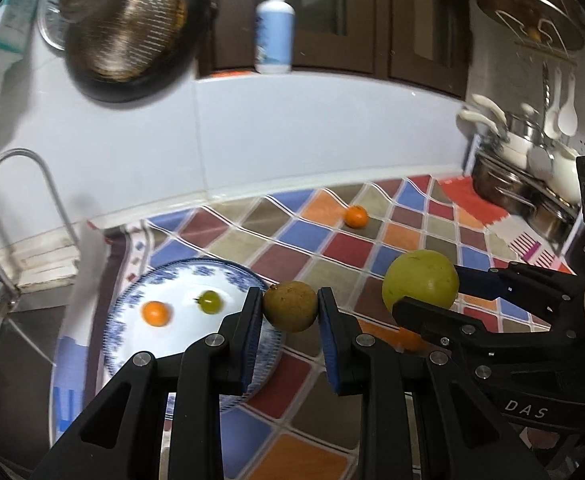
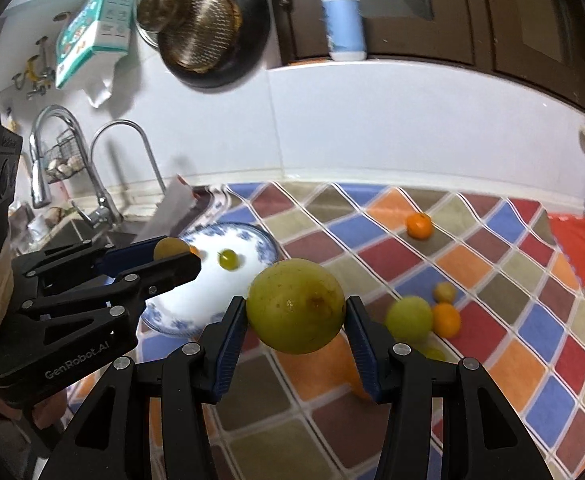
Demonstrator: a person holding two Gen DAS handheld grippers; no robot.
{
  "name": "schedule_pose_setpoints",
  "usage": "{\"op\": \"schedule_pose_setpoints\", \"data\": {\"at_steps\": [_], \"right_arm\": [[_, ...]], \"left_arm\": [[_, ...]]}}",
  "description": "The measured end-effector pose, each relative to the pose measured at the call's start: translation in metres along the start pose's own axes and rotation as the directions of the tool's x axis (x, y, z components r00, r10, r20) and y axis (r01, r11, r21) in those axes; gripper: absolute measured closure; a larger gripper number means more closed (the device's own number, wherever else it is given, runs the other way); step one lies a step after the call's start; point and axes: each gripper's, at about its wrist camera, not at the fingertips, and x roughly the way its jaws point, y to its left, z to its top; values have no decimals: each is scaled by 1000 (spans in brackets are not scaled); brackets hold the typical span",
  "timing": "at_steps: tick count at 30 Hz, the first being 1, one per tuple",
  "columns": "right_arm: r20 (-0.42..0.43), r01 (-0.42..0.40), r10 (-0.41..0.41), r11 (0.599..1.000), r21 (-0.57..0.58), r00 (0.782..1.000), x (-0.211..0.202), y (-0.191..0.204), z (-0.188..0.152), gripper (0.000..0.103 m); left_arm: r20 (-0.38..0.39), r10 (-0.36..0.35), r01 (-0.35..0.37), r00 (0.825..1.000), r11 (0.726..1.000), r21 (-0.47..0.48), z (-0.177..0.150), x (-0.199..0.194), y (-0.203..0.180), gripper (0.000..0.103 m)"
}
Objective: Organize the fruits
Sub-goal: 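Lower both fruits onto the plate and open both tools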
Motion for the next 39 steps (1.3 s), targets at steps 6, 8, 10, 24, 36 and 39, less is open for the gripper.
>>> {"op": "schedule_pose_setpoints", "data": {"at_steps": [6, 8, 10, 24, 36, 39], "right_arm": [[27, -46, 47, 999, -28, 999, 8, 26, 15, 52], [30, -57, 58, 998, -33, 998, 11, 33, 18, 52], [32, -70, 71, 997, -43, 997, 17, 41, 22, 52], [-45, -122, 119, 990, -70, 992, 73, 77, 32, 52], [-184, -143, 126, 986, -84, 975, 140, 92, 25, 52], [-217, -139, 119, 987, -76, 969, 156, 91, 21, 52]], "left_arm": [[33, 51, -50, 998, 998, -32, 2, -14, 28, 75], [36, 62, -61, 997, 997, -40, 1, -15, 36, 75], [36, 76, -74, 996, 996, -51, 0, -16, 46, 75], [-40, 138, -141, 990, 985, -103, -21, 11, 102, 75], [-152, 129, -149, 980, 981, -127, -44, 64, 134, 75], [-173, 122, -145, 977, 981, -127, -49, 75, 138, 75]]}}
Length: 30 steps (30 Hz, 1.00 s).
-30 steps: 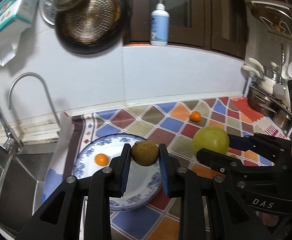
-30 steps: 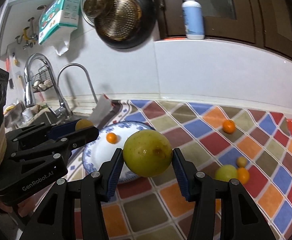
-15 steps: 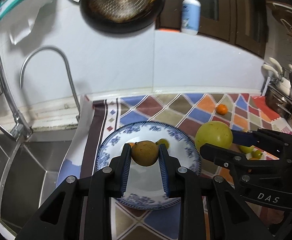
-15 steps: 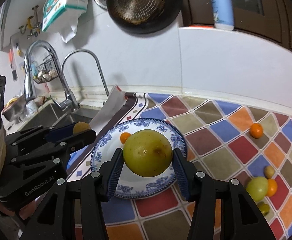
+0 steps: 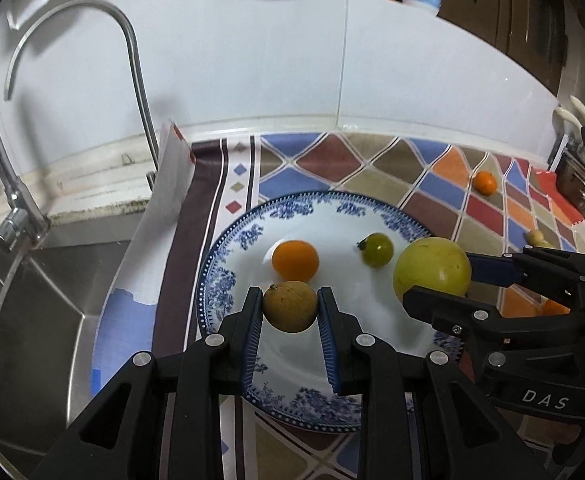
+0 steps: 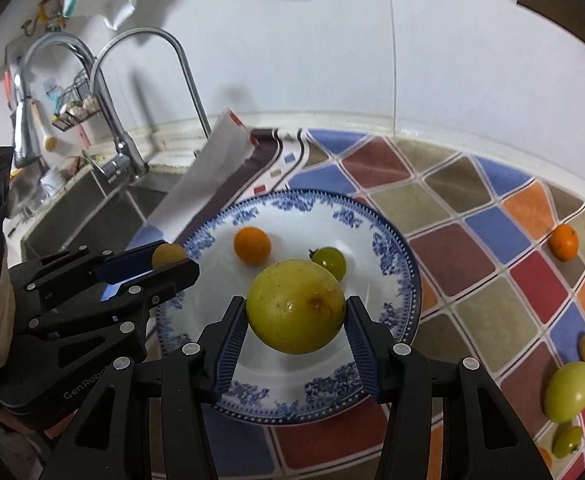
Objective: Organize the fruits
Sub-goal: 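Lower both fruits onto the plate and open both tools, then move both tools back toward the remaining fruits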
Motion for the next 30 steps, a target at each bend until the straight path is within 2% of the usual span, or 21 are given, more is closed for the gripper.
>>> {"op": "schedule_pose_setpoints", "data": {"at_steps": [6, 8, 10, 12, 15, 18, 24, 30], "right_arm": [[-35, 0, 0, 1000, 8, 999, 17, -4, -1, 52], [-43, -1, 2, 1000, 13, 999, 21, -6, -1, 52], [-52, 1, 0, 1000, 19, 999, 24, -7, -1, 52], [-52, 5, -4, 1000, 22, 999, 25, -9, -1, 51], [-15, 23, -23, 1000, 11, 1000, 16, -8, 1, 42], [21, 54, -54, 998, -11, 998, 1, -6, -1, 42], [66, 65, -65, 998, 8, 996, -33, -11, -8, 42], [151, 112, -117, 993, 44, 982, -83, -25, -22, 38]], "left_arm": [[-32, -1, 1, 999, 1000, 2, -2, 17, 2, 75], [-39, -1, 1, 999, 1000, 0, -1, 19, 3, 69], [-37, 9, -10, 999, 1000, -5, -1, 18, 4, 56], [-29, 25, -25, 999, 1000, -4, -1, 14, 5, 55], [-17, 39, -39, 999, 999, -4, -2, 6, 5, 51], [7, 51, -51, 999, 999, 1, -2, -8, -1, 46], [62, 39, -40, 997, 999, 13, -4, -38, -23, 43], [136, 31, -37, 990, 999, 38, -3, -71, -53, 38]]}}
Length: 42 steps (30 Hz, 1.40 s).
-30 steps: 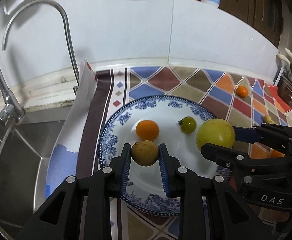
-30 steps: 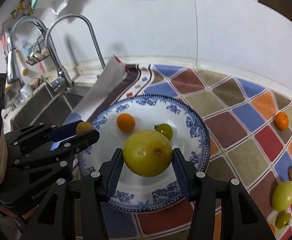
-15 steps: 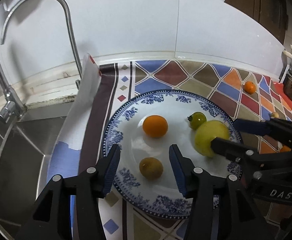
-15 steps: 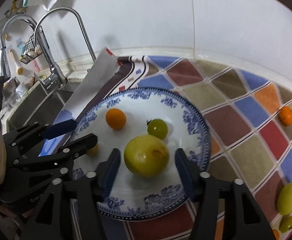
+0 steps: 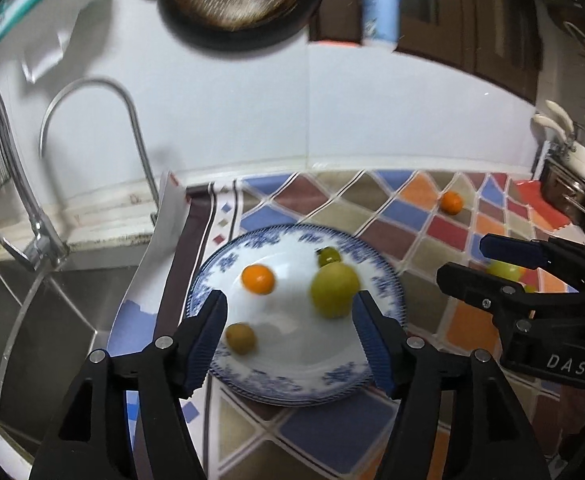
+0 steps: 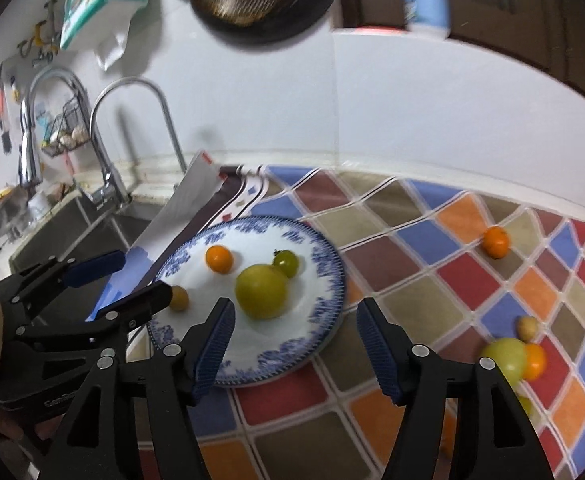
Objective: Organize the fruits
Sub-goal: 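Move both tools back toward the remaining fruits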
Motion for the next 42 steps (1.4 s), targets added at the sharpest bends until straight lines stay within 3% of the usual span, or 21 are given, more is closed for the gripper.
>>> {"op": "schedule_pose_setpoints", "data": {"at_steps": [5, 13, 28, 34, 42], "right_arm": [[54, 39, -39, 999, 6, 998, -36, -16, -7, 38], [113, 88, -90, 996, 22, 990, -82, -46, -20, 38], [120, 117, -115, 993, -10, 986, -122, -109, -45, 38], [96, 99, -95, 994, -39, 991, -121, -128, -54, 38], [27, 62, -60, 996, -59, 998, -102, -154, -67, 38]], "left_arm": [[69, -6, 4, 998, 999, 33, 4, -28, -29, 33], [111, -46, 40, 993, 997, 62, 3, -52, -75, 29], [149, -74, 56, 986, 991, 120, -3, -66, -154, 27], [124, -89, 69, 988, 985, 156, -8, -57, -180, 26], [37, -111, 102, 993, 977, 188, -20, -27, -205, 26]]}}
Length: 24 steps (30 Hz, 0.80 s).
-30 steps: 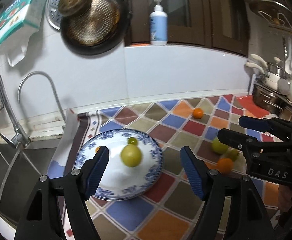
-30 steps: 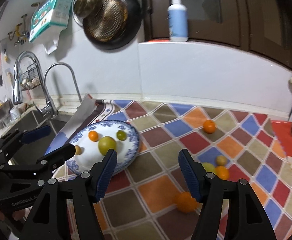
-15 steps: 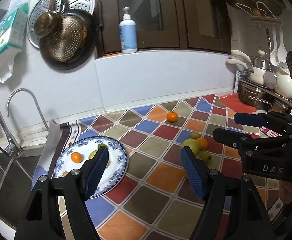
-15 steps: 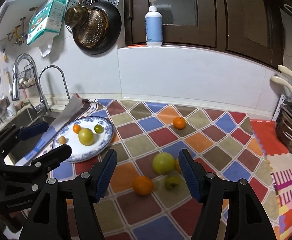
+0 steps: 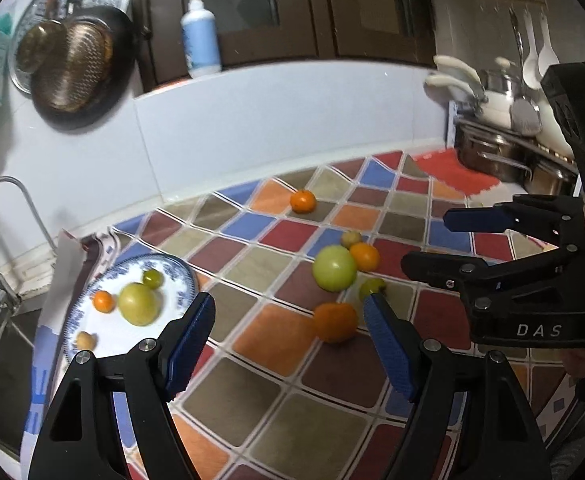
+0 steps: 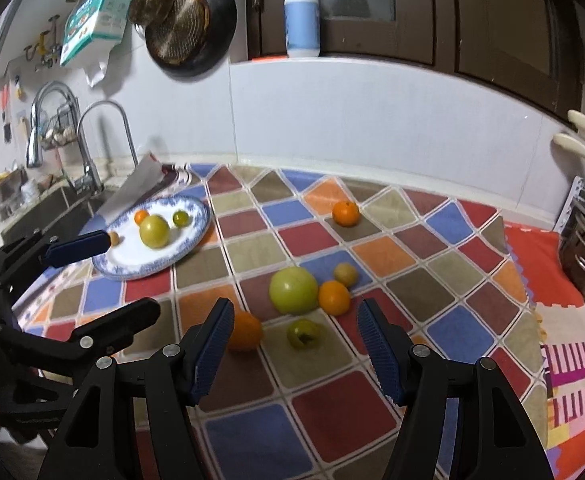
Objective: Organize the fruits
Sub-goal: 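Move both tools back toward the remaining fruits, then grasp the large orange with the left tool while the right tool grasps a green tomato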
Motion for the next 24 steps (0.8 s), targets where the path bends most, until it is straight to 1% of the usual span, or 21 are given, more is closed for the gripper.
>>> {"op": "schedule_pose_setpoints", "data": {"at_steps": [4, 10, 13, 15, 18, 19, 24], "right_arm": [[-38, -20, 19, 1000, -20, 999, 13, -6, -8, 38], [-96, -49, 43, 997, -56, 994, 36, -12, -15, 39], [-136, -74, 66, 996, -55, 988, 52, -15, -20, 40], [-153, -84, 74, 995, -57, 985, 59, -15, -22, 43], [-181, -97, 85, 993, -60, 980, 72, -17, -24, 45], [-186, -100, 87, 993, -60, 979, 74, -17, -25, 47], [-208, -115, 98, 991, -69, 973, 86, -18, -26, 51]], "left_arm": [[-43, -22, 23, 999, 1000, 16, -5, 17, -9, 26], [-115, -48, 52, 992, 998, 37, -13, 45, -16, 27], [-130, -54, 61, 990, 997, 48, -16, 54, -17, 27], [-142, -68, 76, 988, 996, 49, -17, 61, -16, 27], [-163, -97, 108, 982, 992, 59, -19, 71, -17, 31], [-169, -102, 114, 980, 991, 63, -20, 74, -18, 32], [-192, -121, 135, 974, 989, 63, -19, 87, -19, 39]]}}
